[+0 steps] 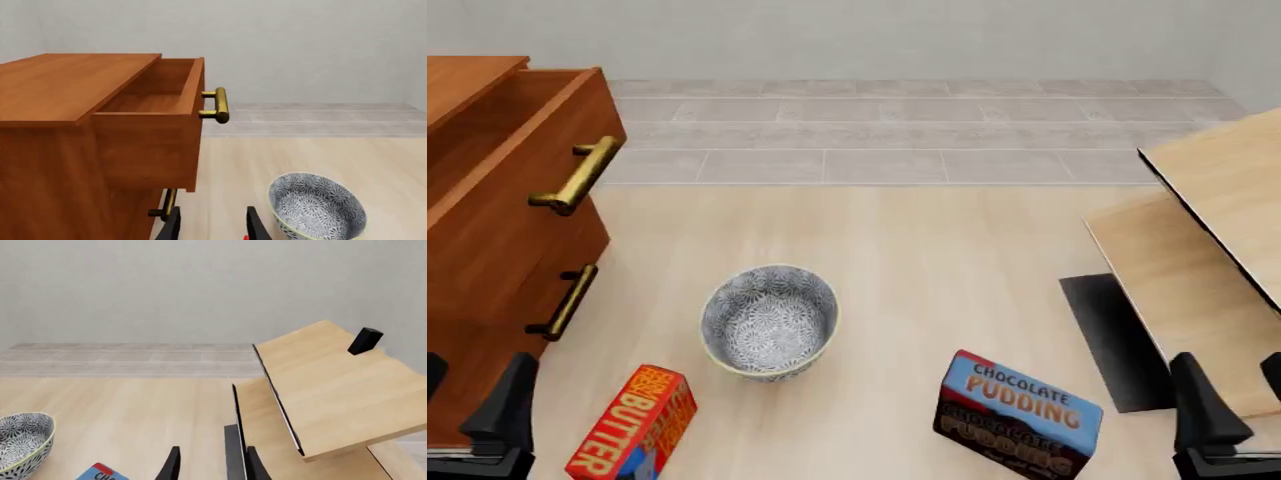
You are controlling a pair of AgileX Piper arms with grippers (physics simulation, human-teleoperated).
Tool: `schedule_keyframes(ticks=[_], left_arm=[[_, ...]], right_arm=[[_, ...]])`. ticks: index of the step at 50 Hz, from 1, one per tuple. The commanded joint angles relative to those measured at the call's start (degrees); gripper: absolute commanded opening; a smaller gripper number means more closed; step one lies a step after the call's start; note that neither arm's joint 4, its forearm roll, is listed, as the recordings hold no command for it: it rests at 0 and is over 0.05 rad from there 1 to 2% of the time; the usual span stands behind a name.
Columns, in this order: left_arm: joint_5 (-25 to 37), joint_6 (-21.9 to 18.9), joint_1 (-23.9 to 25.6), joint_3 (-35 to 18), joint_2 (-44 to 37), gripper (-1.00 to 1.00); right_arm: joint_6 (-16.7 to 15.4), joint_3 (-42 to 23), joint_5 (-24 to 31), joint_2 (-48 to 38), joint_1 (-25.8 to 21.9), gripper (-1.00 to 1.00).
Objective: Close the top drawer of the cabinet.
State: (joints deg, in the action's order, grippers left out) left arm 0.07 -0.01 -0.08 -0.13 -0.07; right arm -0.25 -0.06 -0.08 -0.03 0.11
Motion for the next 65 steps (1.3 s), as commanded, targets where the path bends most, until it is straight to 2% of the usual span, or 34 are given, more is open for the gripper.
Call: schedule_keyframes(ticks=[1,18,21,35,41,42,50,65], left_arm=[[0.4,-0.3,-0.1,-0.3,0.0,1.0],[0.5,-1.0,0.6,-0.2,0.0,1.0],[0.5,-2.5,1.7,-0.3,0.0,1.0],[0.9,-4.8,5.4,-0.5,0.0,1.0],[1.0,-6.0,6.1,-1.0,0.0,1.0],[1.5,-7.3,6.2,-0.7,-0.2,1.0],[1.8,-7.0,6.9,-1.2,0.0,1.0],[1.2,-10.1,7.8,-2.2,-1.5,1.0]], right_arm=[[-0.6,-0.2,-0.1,0.0,-0.1,1.0],[-0.5,-0.4,-0.6,0.0,-1.4,1.0],[-0.4,-0.3,-0.7,0.0,-1.5,1.0],[-0.8,-0.1,-0.8,0.0,-2.4,1.0],[-0.7,-0.1,-0.9,0.0,-2.6,1.0],[-0.7,0.0,-0.9,0.0,-2.8,1.0],[-0.7,0.0,-0.7,0.0,-3.5,1.0],[-0.9,0.0,-0.8,0.0,-3.9,1.0]])
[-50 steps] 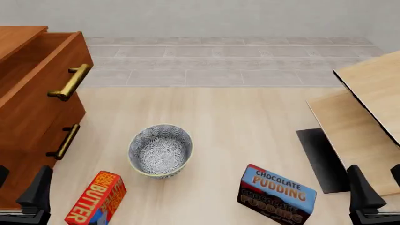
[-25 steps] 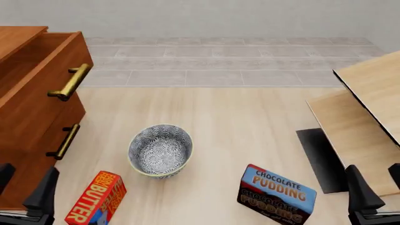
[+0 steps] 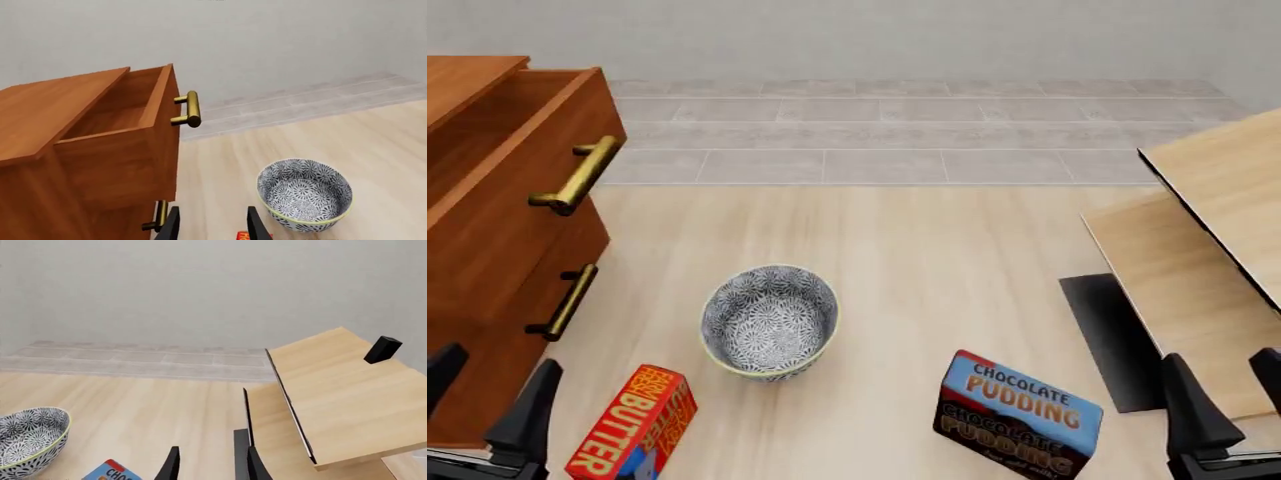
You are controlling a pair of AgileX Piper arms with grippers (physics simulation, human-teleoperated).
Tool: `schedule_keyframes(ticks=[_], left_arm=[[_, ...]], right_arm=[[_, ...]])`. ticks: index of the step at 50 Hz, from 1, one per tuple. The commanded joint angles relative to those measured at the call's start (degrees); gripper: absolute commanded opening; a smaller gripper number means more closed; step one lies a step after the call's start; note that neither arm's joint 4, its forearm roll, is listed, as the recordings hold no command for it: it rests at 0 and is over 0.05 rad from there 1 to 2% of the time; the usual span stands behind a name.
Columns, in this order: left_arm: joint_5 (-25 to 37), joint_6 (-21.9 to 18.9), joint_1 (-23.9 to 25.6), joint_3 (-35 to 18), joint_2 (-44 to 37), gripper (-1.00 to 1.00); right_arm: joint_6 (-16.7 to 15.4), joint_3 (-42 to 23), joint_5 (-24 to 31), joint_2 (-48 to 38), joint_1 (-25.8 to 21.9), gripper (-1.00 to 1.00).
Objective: Close the top drawer of the cabinet.
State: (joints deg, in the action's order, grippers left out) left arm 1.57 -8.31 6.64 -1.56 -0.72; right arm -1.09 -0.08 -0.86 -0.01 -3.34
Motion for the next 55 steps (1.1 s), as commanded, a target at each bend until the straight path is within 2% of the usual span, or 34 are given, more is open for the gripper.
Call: schedule_keyframes(ticks=[1,2,16,36,49,55], left_arm=[[-0.5,-2.3,1.1,-0.7,-1.0,1.0],[-1.0,-3.3,1.0,-0.5,-1.3,1.0],[-1.3,-4.2,2.1,-1.3,-2.0,1.0],[-4.7,-7.1,3.5,-3.2,-5.6,1.0],[-9.0,-9.5,4.6,-3.4,-9.8,1.0],[-12.5,-9.9,4.9,-3.7,-14.8,1.0]], right_arm=[[0.0,0.0,-0.2,0.0,-0.5,1.0],[0.0,0.0,-0.4,0.0,-0.6,1.0],[0.1,0.0,-0.7,0.0,-2.0,1.0],[-0.9,0.1,-0.8,0.0,-3.3,1.0],[-1.0,0.1,-0.7,0.0,-3.6,1.0],[-0.9,0.1,-0.7,0.0,-3.7,1.0]])
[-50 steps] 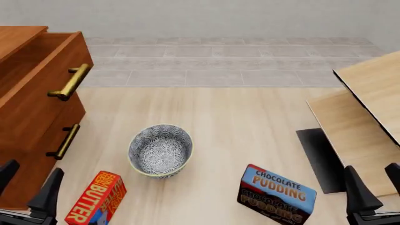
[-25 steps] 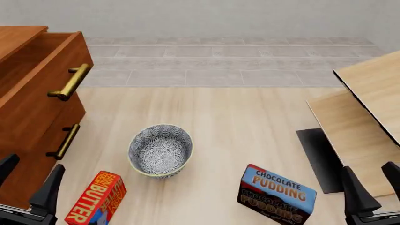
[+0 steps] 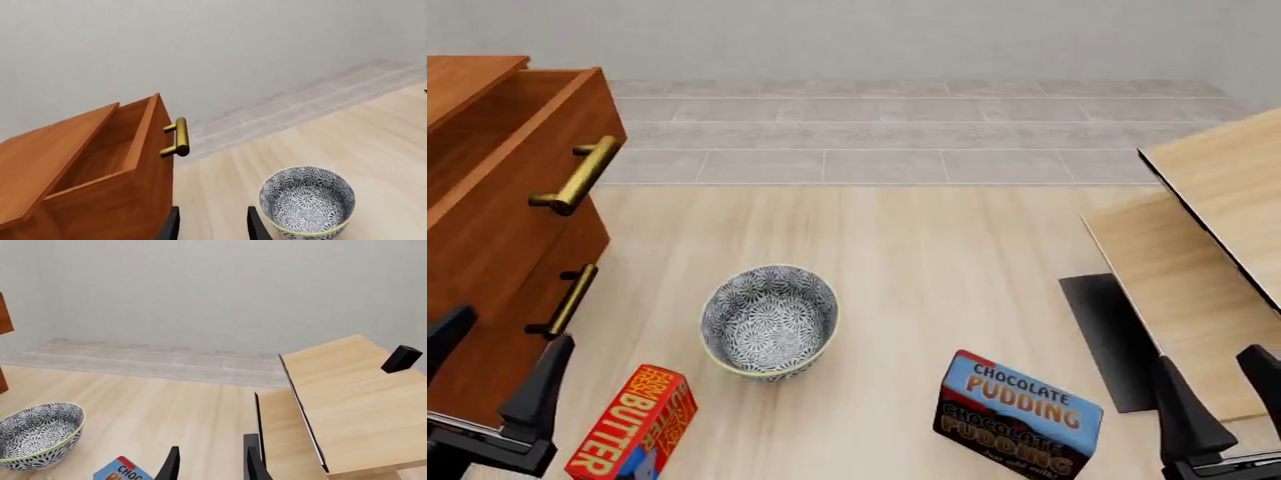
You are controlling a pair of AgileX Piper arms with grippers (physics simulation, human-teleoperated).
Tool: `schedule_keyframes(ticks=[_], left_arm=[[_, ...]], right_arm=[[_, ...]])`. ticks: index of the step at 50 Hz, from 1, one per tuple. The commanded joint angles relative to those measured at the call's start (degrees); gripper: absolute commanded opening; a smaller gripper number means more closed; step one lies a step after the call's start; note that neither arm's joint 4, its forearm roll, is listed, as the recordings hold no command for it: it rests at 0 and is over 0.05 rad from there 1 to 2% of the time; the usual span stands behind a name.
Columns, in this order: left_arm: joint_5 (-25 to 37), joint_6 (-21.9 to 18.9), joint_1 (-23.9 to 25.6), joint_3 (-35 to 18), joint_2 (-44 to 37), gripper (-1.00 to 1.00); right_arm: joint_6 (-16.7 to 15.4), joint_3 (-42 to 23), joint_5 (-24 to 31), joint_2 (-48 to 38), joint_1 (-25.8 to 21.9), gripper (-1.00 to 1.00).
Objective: Close the top drawer of the cabinet.
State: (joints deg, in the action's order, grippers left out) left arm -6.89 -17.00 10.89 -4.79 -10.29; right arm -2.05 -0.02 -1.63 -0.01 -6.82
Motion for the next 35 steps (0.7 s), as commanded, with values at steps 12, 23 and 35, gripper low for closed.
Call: schedule_keyframes(ticks=[12,23,35], left_arm=[[-10.0,-4.7,2.5,-2.4,-12.7,1.0],[-14.4,-7.0,2.7,-3.0,-17.5,1.0],[-21.7,-14.0,2.6,-2.1,-23.0,1.0]], right_arm=[[-0.1,0.0,0.0,0.0,-0.2,1.0],[-0.2,0.0,-0.2,0.0,-0.4,1.0],[-0.1,0.0,0.1,0.0,-0.2,1.0]])
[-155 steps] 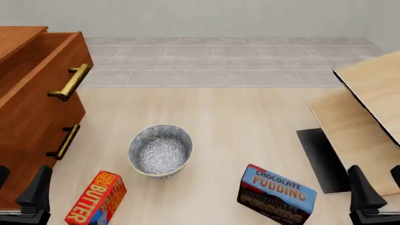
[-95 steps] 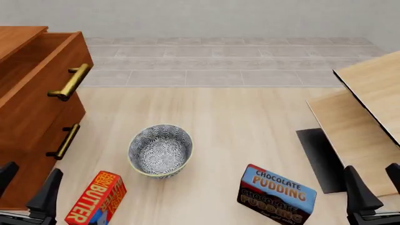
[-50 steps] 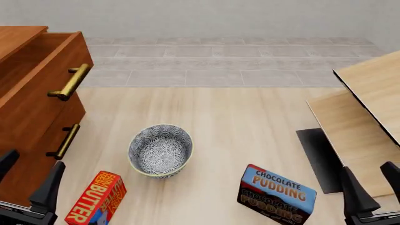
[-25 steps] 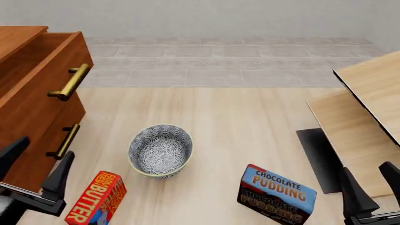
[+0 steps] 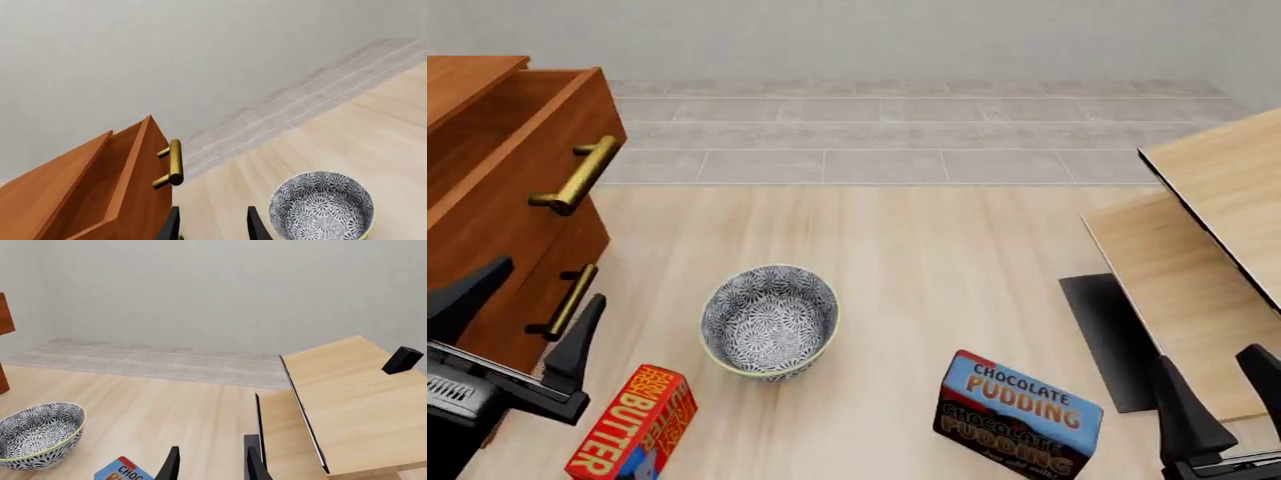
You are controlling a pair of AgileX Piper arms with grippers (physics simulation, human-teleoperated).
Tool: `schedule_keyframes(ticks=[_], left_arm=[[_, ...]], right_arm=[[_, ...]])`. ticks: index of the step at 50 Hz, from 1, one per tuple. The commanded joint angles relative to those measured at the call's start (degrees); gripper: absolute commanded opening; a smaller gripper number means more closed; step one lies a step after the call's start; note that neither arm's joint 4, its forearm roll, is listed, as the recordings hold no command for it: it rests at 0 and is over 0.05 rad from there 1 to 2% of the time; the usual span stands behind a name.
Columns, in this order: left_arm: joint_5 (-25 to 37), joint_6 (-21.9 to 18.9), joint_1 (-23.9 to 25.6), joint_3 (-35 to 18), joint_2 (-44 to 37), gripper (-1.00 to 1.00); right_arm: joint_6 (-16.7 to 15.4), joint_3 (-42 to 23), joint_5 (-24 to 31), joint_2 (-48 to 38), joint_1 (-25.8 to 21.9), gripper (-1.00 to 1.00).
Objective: Close the top drawer of the cabinet.
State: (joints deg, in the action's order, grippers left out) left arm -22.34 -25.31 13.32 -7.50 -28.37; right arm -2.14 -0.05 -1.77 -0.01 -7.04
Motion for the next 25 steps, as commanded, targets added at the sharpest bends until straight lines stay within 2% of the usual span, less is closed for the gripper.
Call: schedule_keyframes(ticks=[1,6,9,12,14,16,20,22,25], left_arm=[[-7.1,-6.6,0.3,0.7,-5.5,1.0],[-13.4,-12.7,-0.1,2.0,-9.1,1.0],[-13.5,-12.4,0.2,1.3,-10.2,1.0],[-17.4,-15.8,0.7,2.0,-13.3,1.0],[-18.6,-16.3,0.7,1.8,-15.0,1.0],[-25.2,-21.1,-0.1,3.4,-20.4,1.0],[-27.9,-22.5,0.0,3.5,-23.8,1.0],[-35.1,-26.9,-0.2,5.3,-28.5,1.0],[-35.2,-26.9,0.0,4.6,-29.5,1.0]], right_arm=[[-0.1,0.0,0.3,0.0,0.0,1.0],[-0.1,0.0,0.4,0.0,-0.1,1.0],[-0.1,0.0,0.6,0.0,-0.1,1.0],[-0.3,0.0,0.7,0.0,-0.3,1.0],[-0.3,0.0,0.7,0.0,-0.4,1.0],[-0.2,0.0,0.7,0.0,-0.3,1.0],[-0.2,0.0,0.7,0.0,-0.4,1.0],[-0.2,0.0,0.8,0.0,-0.4,1.0],[-0.2,0.0,0.7,0.0,-0.5,1.0]])
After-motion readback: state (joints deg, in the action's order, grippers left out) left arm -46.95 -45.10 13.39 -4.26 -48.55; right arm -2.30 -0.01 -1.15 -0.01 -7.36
